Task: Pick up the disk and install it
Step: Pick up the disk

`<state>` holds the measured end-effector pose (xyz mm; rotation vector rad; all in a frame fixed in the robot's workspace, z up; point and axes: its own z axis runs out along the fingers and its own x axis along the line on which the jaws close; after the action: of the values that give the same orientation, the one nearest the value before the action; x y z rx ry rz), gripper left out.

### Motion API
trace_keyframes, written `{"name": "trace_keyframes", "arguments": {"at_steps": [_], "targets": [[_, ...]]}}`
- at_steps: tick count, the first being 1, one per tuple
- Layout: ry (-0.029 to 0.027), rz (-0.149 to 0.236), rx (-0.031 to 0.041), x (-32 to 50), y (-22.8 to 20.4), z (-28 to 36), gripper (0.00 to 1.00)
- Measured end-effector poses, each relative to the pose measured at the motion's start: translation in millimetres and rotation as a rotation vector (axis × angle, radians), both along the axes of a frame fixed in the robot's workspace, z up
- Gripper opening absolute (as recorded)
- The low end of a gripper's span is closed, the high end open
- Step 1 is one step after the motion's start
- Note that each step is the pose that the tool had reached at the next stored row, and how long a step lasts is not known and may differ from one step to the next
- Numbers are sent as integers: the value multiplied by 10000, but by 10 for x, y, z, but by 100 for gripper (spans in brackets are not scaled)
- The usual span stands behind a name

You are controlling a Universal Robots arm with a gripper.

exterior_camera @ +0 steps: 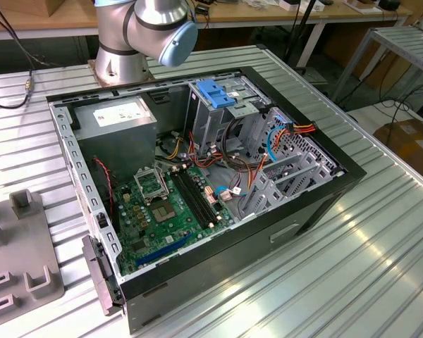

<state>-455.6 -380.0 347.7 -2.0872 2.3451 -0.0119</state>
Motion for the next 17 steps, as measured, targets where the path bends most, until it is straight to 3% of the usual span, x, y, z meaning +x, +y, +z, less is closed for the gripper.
{"name": "trace_keyframes", "arguments": {"at_steps": [7, 11, 17], "targets": [[-1, 29, 25, 0, 18, -13, 50], [-3, 34, 26, -2, 88, -33, 50], [0, 77, 25, -26, 123, -100, 50]]}}
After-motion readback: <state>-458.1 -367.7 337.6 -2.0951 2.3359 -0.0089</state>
